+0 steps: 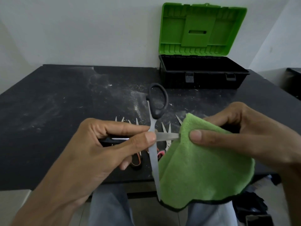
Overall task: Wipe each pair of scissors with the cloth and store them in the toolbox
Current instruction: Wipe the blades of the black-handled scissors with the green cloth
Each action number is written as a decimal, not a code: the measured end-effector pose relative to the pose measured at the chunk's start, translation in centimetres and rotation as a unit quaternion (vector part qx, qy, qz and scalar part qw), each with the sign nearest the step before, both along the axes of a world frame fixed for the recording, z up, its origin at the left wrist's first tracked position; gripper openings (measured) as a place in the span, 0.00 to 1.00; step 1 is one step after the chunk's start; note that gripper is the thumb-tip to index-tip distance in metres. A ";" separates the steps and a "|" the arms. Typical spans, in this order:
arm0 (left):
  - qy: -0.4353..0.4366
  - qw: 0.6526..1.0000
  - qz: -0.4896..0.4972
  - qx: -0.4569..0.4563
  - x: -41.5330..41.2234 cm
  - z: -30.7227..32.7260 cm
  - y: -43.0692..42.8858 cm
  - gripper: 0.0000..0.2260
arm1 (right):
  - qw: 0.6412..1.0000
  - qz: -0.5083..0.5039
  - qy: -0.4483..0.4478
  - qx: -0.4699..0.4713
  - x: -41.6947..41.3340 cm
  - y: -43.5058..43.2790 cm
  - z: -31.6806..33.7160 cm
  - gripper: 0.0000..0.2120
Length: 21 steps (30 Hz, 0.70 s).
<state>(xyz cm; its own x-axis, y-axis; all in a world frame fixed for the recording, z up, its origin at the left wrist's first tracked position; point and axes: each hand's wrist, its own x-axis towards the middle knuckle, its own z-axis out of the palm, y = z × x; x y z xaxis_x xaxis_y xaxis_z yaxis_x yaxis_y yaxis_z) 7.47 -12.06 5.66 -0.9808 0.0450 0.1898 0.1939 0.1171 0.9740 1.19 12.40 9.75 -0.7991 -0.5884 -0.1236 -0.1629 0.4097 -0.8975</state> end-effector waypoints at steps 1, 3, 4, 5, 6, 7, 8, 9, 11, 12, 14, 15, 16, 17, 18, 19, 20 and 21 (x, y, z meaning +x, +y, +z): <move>-0.001 1.000 0.003 -0.003 0.0 0.0 0.0 0.13 | 1.000 -0.005 0.005 0.004 0.0 0.0 -0.1 0.13; 0.001 1.000 0.002 -0.006 -0.1 -0.2 0.3 0.12 | 1.000 -0.010 0.015 -0.006 0.2 -0.5 -0.5 0.13; 0.002 1.000 -0.004 -0.001 -0.2 -0.2 0.6 0.12 | 1.000 -0.009 0.015 -0.018 0.3 -0.9 -0.8 0.14; 0.001 1.000 -0.009 0.006 -0.2 -0.3 0.8 0.12 | 0.999 -0.006 0.010 -0.030 0.5 -1.3 -1.0 0.14; -0.001 1.000 -0.011 0.008 -0.3 -0.2 0.9 0.12 | 0.999 -0.002 0.004 -0.037 0.5 -1.5 -1.1 0.14; 0.000 1.000 -0.008 0.004 -0.3 -0.2 0.8 0.12 | 0.999 0.002 0.000 -0.037 0.5 -1.6 -1.0 0.14; 0.003 1.000 -0.003 0.000 -0.3 0.0 0.7 0.12 | 0.999 0.005 -0.004 -0.037 0.4 -1.5 -1.0 0.14; 0.006 1.000 0.005 0.000 -0.2 0.1 0.5 0.11 | 0.999 0.004 -0.008 -0.037 0.2 -1.2 -0.8 0.13; 0.007 1.000 0.023 0.002 0.0 0.4 0.2 0.09 | 0.999 -0.013 -0.012 -0.039 -0.1 -0.6 -0.6 0.13; 0.005 1.000 0.028 0.003 0.0 0.5 0.3 0.08 | 0.999 -0.021 -0.008 -0.038 -0.2 -0.4 -0.6 0.13; -0.002 1.000 0.013 0.008 -0.1 0.6 0.7 0.08 | 0.999 -0.018 0.002 -0.032 0.0 -0.6 -0.8 0.12; -0.006 1.000 -0.001 0.010 -0.1 0.6 0.9 0.10 | 0.999 -0.004 0.003 -0.033 0.1 -0.9 -0.8 0.12; -0.010 1.000 -0.012 0.010 -0.1 0.6 1.1 0.10 | 0.999 0.010 0.000 -0.041 0.3 -1.2 -0.8 0.13; -0.011 1.000 -0.018 0.009 -0.1 0.6 1.1 0.10 | 0.999 0.017 -0.001 -0.047 0.4 -1.3 -0.8 0.13; -0.006 1.000 -0.016 0.008 -0.1 0.8 1.1 0.10 | 0.999 0.017 0.002 -0.047 0.4 -1.3 -0.7 0.13; -0.001 1.000 -0.005 0.010 -0.1 0.7 0.8 0.09 | 0.999 0.015 0.008 -0.043 0.3 -1.0 -0.5 0.13; 0.002 1.000 0.012 0.014 0.0 0.7 0.5 0.08 | 0.999 0.010 0.013 -0.038 0.1 -0.7 -0.4 0.13; 0.005 1.000 0.026 0.015 0.1 0.8 0.2 0.07 | 0.999 0.004 0.018 -0.033 -0.1 -0.3 -0.3 0.12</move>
